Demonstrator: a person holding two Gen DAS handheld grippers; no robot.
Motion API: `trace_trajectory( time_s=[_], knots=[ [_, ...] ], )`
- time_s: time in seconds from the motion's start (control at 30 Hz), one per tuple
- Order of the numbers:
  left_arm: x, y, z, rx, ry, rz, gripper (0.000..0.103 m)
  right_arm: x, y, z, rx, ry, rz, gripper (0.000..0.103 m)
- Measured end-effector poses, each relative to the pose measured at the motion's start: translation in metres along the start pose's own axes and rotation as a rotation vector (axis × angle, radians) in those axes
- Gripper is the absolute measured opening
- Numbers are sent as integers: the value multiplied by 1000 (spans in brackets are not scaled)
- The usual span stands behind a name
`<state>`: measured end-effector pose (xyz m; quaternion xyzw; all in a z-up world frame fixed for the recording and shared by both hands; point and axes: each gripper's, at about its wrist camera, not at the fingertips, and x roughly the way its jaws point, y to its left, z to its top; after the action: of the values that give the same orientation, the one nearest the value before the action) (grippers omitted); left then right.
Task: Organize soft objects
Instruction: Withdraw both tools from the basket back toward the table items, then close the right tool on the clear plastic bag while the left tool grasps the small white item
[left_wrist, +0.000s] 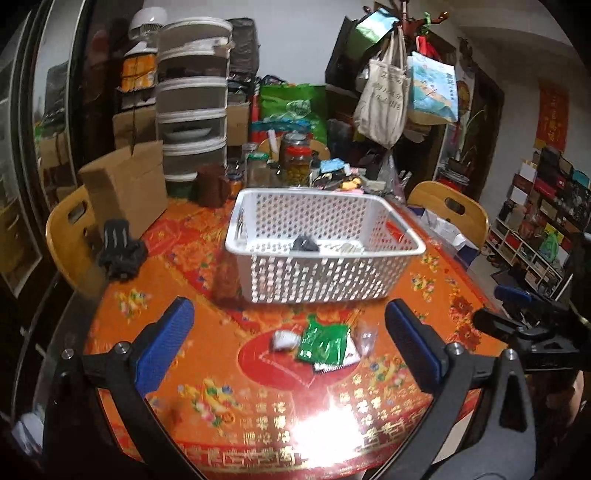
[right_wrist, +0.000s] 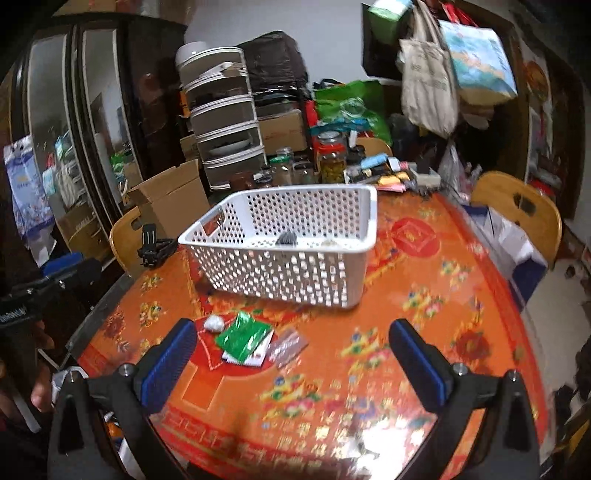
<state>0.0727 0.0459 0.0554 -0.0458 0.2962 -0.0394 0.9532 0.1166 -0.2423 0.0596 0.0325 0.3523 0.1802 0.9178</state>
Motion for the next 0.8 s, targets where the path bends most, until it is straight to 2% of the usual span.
trace_trajectory(
  time_s=[0.1,0.2,0.4,0.5,0.57,0.63,0.8],
  knots=[
    [8,4,-21,-17,21,-11,102,-4,-3,-18,39,-6,23,103],
    [20,6,-39,-12,43,15,102,0,-2,-34,70,5,42,103],
    [49,20,-54,-67,92,-20,102,31,3,-50,53,79,49,103],
    [66,23,-60,-65,108,-1,102,50,1,-57,62,114,44,103],
    [82,26,-60,-68,131,0,102,61,0,-62,63,134,45,100],
    [98,28,-62,-67,145,8,102,70,0,-64,62,145,36,93],
    [142,30,-64,-56,203,7,101,97,0,-64,63,181,31,88]
  ],
)
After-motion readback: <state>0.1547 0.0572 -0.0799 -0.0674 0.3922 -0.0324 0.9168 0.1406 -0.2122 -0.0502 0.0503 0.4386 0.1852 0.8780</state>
